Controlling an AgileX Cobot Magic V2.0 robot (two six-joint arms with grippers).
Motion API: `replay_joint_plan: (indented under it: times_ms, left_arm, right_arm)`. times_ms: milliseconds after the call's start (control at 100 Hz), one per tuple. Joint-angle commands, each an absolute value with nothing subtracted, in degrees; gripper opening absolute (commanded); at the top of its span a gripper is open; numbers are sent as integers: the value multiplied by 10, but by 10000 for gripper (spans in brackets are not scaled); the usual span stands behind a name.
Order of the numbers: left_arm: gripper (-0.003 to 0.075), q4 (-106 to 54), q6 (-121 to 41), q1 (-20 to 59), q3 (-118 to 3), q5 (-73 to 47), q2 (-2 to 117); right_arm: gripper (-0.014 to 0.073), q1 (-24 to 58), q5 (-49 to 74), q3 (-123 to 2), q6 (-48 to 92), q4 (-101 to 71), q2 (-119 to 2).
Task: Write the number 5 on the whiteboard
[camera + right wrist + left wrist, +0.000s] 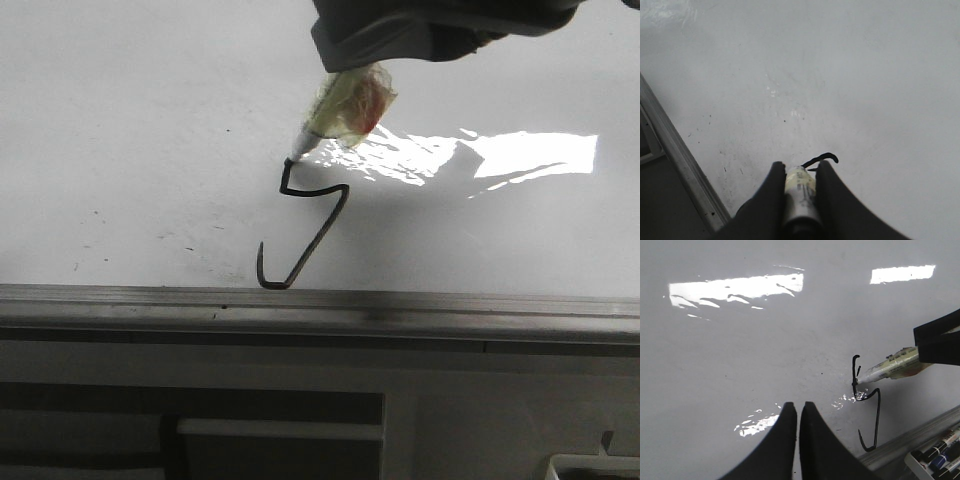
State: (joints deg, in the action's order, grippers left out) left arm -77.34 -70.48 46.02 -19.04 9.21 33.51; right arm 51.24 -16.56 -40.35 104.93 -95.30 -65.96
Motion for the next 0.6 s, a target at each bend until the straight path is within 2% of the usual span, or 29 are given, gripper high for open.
replay_joint_plan:
  times_ms: [0, 150, 590]
  left_arm:
    - [-20, -767, -699, 461, -205, 96, 334]
    - [-20, -767, -699, 461, -205, 96, 334]
    - [-20, -767, -699, 461, -205, 96, 334]
  right_arm:
    - [-64, 504, -254, -420, 1069, -982, -656]
    - [-65, 504, -292, -420, 1126, -1052, -656]
    - [-65, 504, -339, -368, 1126, -1052, -579]
